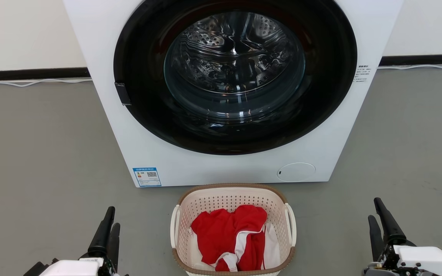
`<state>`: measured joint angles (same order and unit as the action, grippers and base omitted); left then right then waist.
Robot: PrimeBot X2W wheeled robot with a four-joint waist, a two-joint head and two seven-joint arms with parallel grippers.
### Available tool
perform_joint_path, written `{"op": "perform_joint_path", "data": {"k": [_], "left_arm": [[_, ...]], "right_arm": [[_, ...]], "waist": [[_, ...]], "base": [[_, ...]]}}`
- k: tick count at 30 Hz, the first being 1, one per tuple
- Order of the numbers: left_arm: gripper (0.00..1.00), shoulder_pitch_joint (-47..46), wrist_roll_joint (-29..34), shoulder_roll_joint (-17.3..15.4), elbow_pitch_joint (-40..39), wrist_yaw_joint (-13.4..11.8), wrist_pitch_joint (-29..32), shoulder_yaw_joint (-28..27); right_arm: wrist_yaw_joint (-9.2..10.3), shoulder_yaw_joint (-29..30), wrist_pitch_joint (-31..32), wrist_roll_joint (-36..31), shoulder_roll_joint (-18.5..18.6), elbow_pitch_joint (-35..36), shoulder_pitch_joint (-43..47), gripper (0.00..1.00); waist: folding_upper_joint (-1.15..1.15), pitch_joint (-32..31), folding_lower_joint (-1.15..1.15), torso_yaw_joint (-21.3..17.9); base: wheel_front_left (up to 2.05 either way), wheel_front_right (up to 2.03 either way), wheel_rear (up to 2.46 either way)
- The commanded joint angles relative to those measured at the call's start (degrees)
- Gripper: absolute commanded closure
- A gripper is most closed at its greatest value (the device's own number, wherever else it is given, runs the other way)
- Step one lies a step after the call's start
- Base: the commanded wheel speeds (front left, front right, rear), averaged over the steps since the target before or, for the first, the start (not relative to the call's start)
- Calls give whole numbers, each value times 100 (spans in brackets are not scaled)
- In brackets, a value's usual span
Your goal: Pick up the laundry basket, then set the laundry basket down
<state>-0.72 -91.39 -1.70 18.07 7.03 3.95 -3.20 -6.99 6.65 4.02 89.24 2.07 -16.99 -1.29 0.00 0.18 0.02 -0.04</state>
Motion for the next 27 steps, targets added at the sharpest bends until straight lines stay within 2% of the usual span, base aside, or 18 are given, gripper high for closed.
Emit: {"op": "perform_joint_path", "data": {"k": [1, 11, 27], "left_arm": [[0, -154, 97, -32, -149, 7, -42, 3], [0, -168, 549, -40, -102, -56, -210, 67], [0, -174, 1703, -53, -61, -238, -479, 224]], "right_arm": [[-11, -39, -50, -78, 44, 195, -121, 0], [-14, -54, -217, -931, 48, 249, -102, 0], [-20, -128, -486, -2552, 53, 356, -86, 0]], "waist": [[0, 0, -1, -1], [0, -7, -1, -2], [0, -23, -1, -19]], "base": [[0, 0, 0], [0, 0, 0], [0, 0, 0]]}}
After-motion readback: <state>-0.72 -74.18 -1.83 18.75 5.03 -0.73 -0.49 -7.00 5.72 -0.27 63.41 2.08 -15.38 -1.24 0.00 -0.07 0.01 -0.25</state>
